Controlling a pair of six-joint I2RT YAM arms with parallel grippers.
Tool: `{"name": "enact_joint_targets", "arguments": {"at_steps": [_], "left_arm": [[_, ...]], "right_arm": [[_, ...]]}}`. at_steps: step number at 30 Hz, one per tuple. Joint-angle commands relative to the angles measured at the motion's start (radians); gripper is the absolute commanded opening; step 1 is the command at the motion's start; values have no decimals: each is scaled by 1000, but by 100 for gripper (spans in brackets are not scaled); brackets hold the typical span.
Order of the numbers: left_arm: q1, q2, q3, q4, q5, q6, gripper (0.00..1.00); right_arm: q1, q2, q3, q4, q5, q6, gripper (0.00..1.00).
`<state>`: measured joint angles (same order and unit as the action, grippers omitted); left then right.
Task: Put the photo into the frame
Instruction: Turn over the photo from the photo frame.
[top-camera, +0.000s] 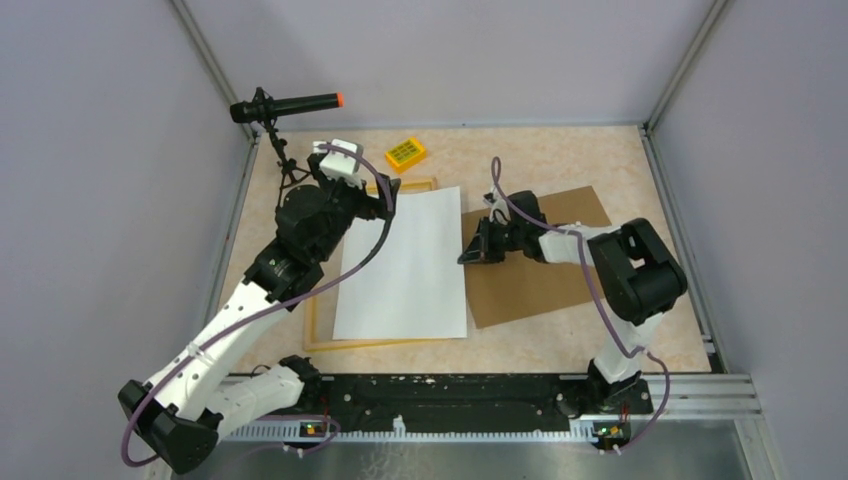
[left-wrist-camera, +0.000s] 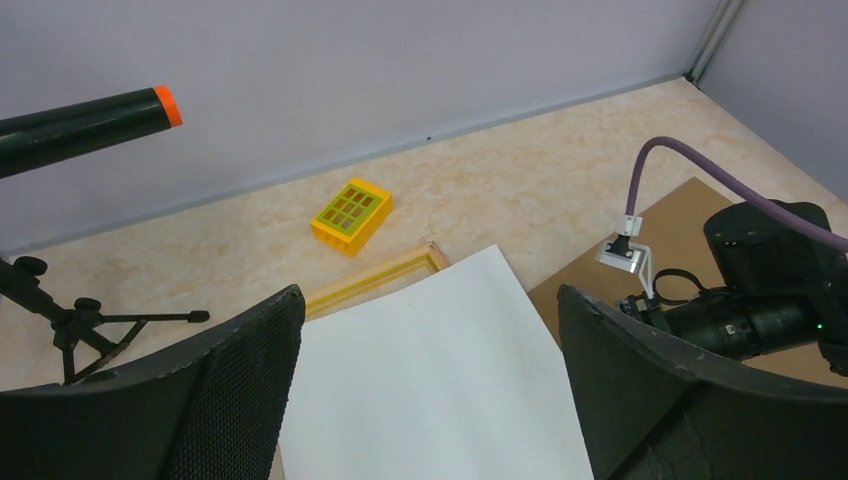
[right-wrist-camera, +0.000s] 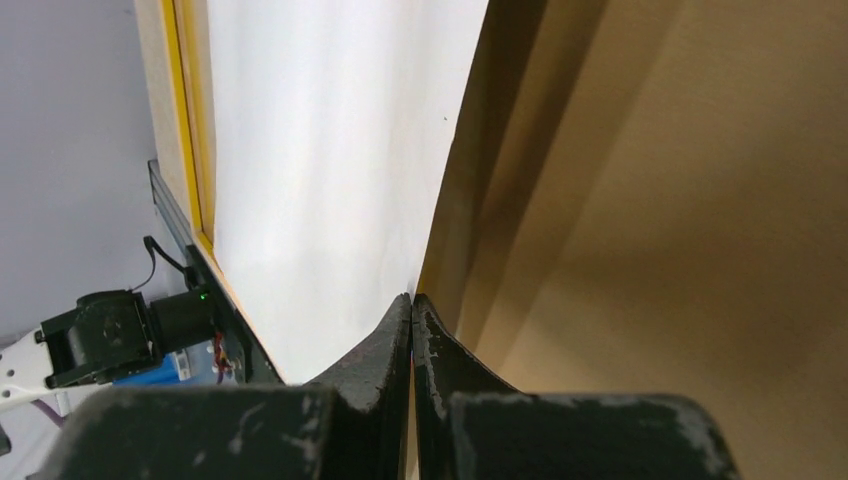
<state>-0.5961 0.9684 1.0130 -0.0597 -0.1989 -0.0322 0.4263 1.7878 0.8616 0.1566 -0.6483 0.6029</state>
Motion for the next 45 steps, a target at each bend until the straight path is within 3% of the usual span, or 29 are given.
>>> {"name": "enact_joint_targets", "arguments": {"at_steps": [1,16,27,39,45], "left_arm": [[5,14,-1,46,9,-16,98],[4,14,1,42,16,-19,98],[5,21,4,38,19,-23,98],[4,18,6,36,28,-29,98],[4,19,6,38,32,-32,98]], "right_arm": [[73,47,118,22,5,12,0],[129,187,323,-24,86,30,0],[162,202,301,52,123,109,0],[167,77,130,160,234,204,0],[167,108,169,130,205,179,0]]}}
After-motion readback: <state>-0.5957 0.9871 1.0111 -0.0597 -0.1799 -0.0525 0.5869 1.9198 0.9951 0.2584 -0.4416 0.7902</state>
